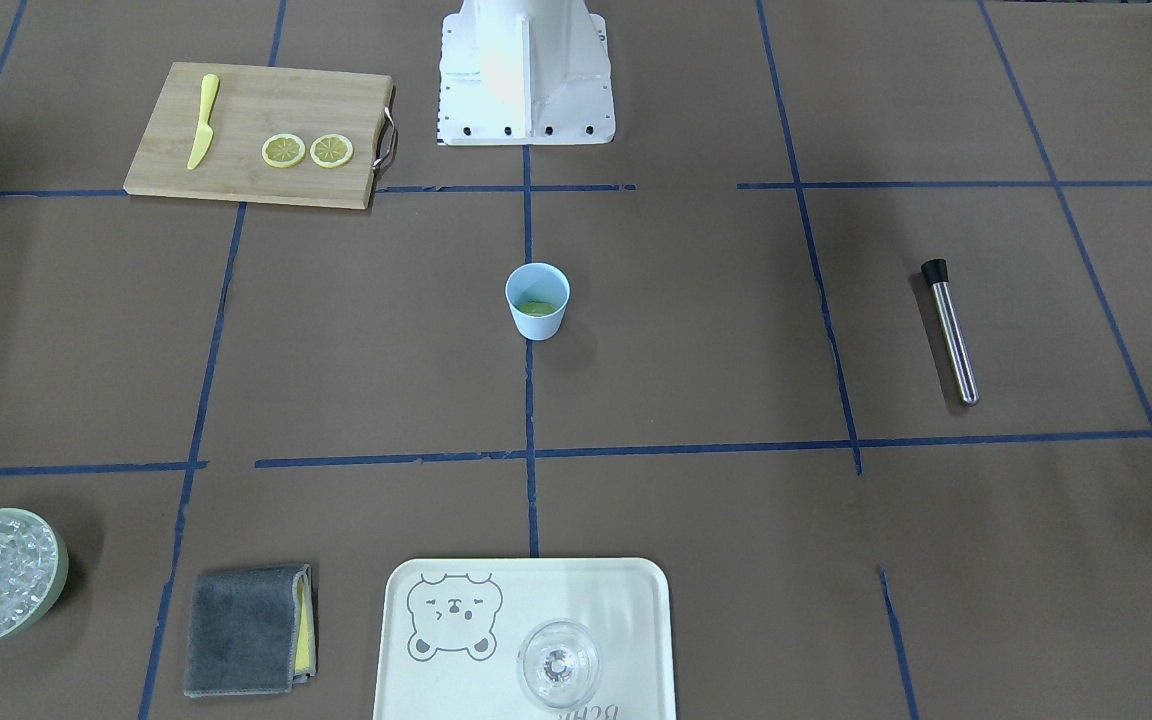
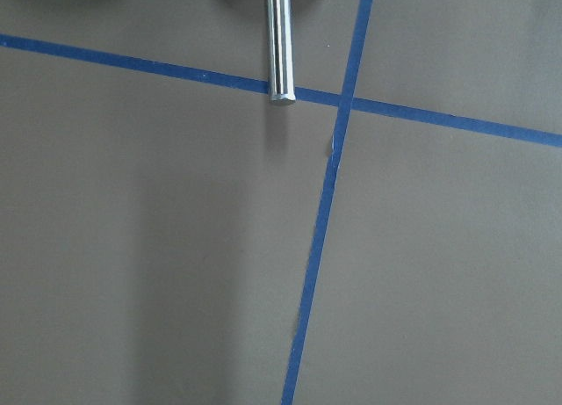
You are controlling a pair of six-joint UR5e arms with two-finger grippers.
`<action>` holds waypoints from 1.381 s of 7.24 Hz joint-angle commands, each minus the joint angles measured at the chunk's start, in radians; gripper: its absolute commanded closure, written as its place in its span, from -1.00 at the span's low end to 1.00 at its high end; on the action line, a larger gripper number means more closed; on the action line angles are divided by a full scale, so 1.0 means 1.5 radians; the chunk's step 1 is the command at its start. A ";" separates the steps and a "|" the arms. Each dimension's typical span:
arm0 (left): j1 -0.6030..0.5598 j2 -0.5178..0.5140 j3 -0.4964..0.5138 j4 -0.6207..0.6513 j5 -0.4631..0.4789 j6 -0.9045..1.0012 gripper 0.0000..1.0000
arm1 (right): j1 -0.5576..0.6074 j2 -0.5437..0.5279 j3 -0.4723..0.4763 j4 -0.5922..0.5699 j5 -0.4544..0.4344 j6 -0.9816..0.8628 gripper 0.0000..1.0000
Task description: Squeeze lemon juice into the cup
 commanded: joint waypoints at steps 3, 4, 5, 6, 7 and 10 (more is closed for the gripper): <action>-0.003 -0.017 -0.002 0.001 0.032 0.005 -1.00 | 0.000 -0.003 -0.003 0.001 0.001 0.002 -1.00; -0.004 -0.017 -0.001 0.001 0.042 0.007 -1.00 | -0.001 -0.003 -0.003 0.001 0.000 0.002 -1.00; -0.004 -0.016 0.008 0.004 0.077 0.007 -1.00 | 0.000 -0.003 -0.002 0.001 0.000 0.001 -1.00; -0.004 -0.009 0.007 0.005 0.092 0.006 -1.00 | 0.000 -0.004 -0.002 0.001 0.000 -0.002 -1.00; -0.004 -0.006 0.008 0.007 0.088 0.003 -1.00 | -0.001 -0.003 -0.002 0.001 0.000 -0.002 -1.00; -0.005 -0.005 0.025 0.001 0.090 -0.002 -1.00 | -0.002 -0.003 -0.003 0.001 0.000 -0.001 -1.00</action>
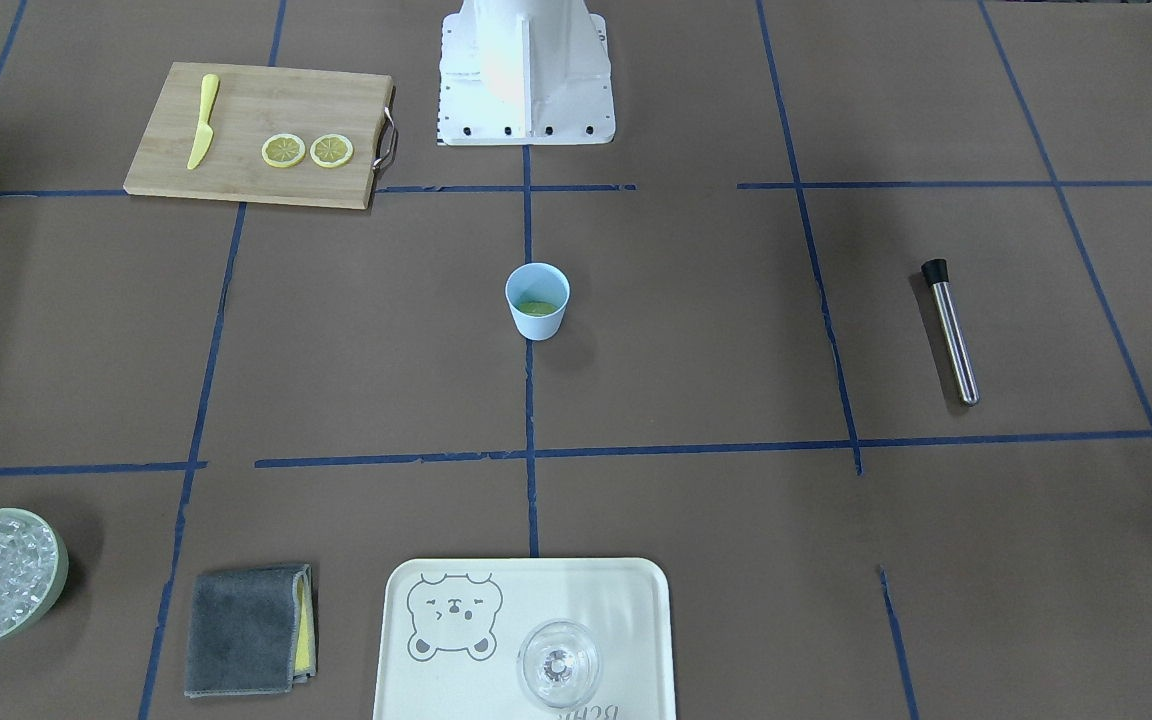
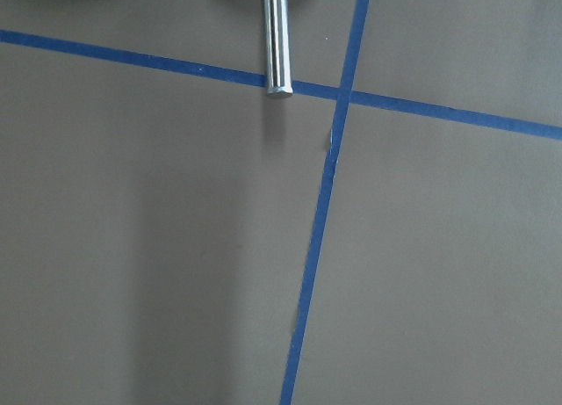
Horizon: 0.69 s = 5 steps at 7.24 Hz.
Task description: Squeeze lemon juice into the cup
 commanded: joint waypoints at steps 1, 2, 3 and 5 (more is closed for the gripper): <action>0.000 0.000 0.006 -0.001 0.001 -0.001 -1.00 | 0.000 0.000 -0.002 0.000 -0.001 -0.002 -1.00; 0.000 0.000 0.006 -0.001 0.002 0.000 -1.00 | 0.000 -0.001 -0.002 0.000 -0.002 -0.003 -1.00; 0.000 -0.004 0.004 0.001 0.003 -0.001 -1.00 | 0.000 0.000 -0.001 0.001 -0.004 -0.005 -1.00; 0.000 -0.003 0.003 0.003 0.000 -0.001 -1.00 | 0.000 -0.001 -0.002 0.001 -0.024 -0.004 -1.00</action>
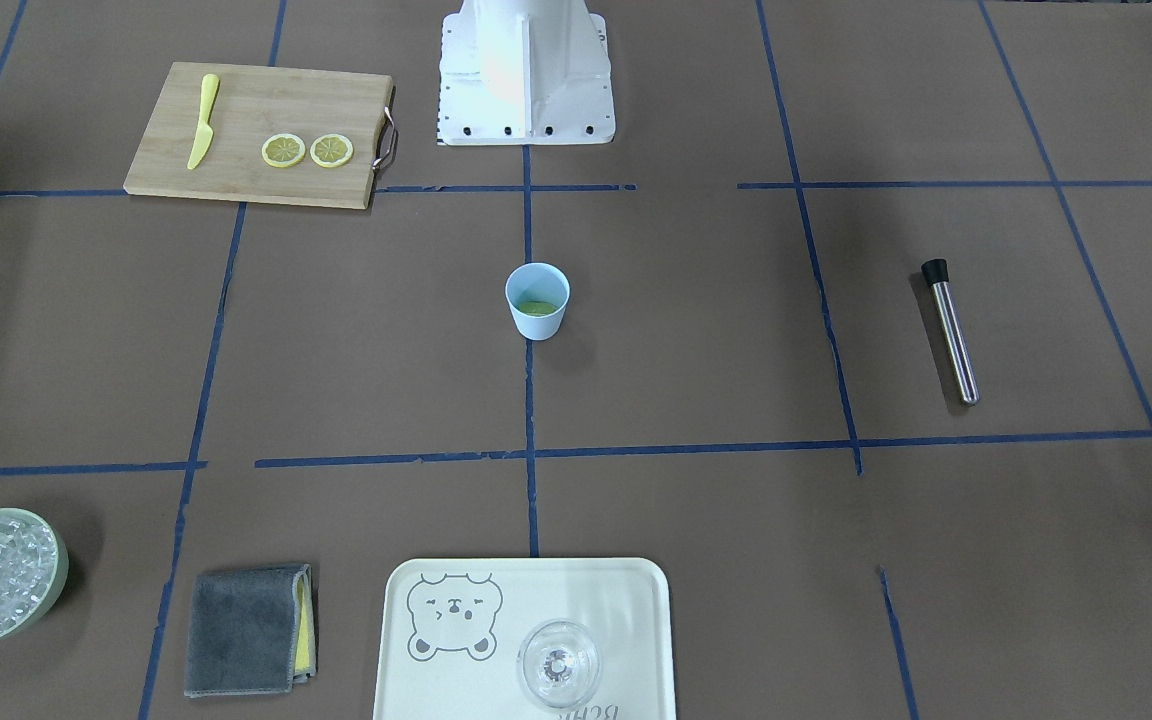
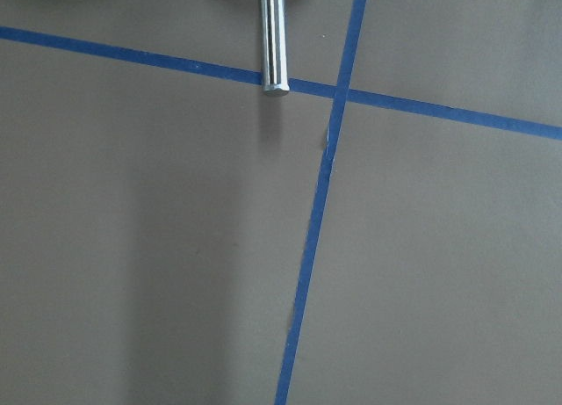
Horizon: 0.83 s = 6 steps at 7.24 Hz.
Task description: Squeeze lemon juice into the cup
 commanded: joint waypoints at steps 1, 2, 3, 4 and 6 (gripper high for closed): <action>0.000 -0.001 0.002 0.000 -0.002 0.000 -1.00 | 0.000 0.000 0.000 0.001 -0.027 0.003 -1.00; 0.000 0.000 0.002 0.000 -0.004 0.000 -1.00 | 0.000 0.000 0.003 0.003 -0.028 0.003 -1.00; 0.000 0.000 0.000 0.000 -0.004 0.000 -1.00 | -0.001 -0.003 0.001 0.024 -0.028 0.003 -1.00; 0.000 0.000 -0.004 0.000 -0.003 0.000 -1.00 | 0.000 -0.007 0.001 0.030 -0.027 0.005 -1.00; 0.000 -0.005 -0.010 0.002 -0.002 -0.001 -1.00 | 0.000 -0.009 0.002 0.030 -0.026 0.007 -1.00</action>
